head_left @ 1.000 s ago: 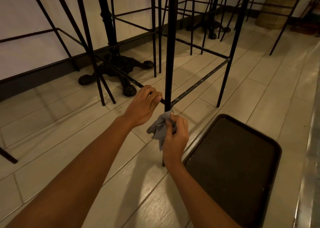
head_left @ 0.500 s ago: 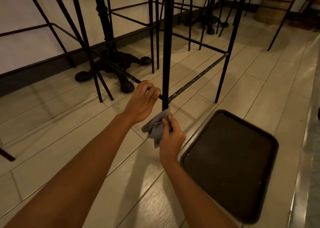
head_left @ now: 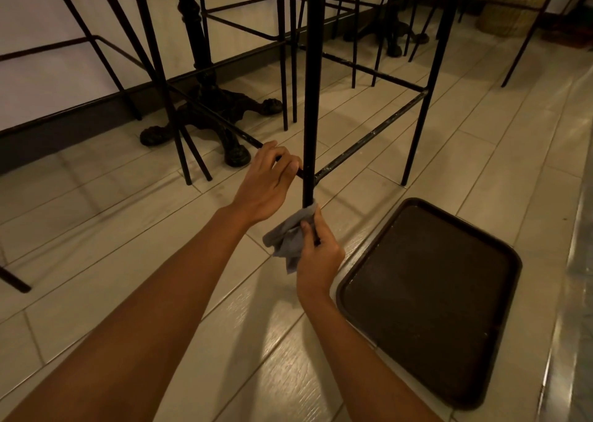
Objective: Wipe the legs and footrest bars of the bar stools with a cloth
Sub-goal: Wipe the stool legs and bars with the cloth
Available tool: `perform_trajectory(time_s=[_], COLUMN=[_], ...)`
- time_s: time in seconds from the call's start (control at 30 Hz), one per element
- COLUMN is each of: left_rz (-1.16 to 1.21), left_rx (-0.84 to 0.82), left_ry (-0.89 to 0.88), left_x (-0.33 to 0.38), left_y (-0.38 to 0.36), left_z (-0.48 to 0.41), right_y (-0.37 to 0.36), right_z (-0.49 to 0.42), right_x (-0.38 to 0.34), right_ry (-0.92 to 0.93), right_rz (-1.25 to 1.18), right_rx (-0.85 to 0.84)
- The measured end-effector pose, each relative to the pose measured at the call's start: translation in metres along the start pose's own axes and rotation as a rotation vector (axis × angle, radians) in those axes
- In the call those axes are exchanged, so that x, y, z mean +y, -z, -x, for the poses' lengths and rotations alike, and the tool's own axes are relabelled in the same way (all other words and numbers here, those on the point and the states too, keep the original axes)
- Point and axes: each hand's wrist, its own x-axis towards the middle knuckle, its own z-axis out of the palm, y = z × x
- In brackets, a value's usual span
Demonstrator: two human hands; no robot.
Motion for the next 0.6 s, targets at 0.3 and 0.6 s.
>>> perform_trajectory(time_s=[0.3,0.6], left_rz=[-0.024,-0.088], left_rx=[-0.013,0.009], left_ry=[-0.003,-0.012], left_x=[-0.005,-0.004], left_y=[-0.003,-0.004], left_z=[-0.002,-0.002], right_y=[0.006,0.004], right_z=[0.007,0.007], right_x=[0.010,0.014], right_ry=[-0.124,-0.129], right_rz=[-0.068,-0.066], right_rx=[-0.003,-0.025])
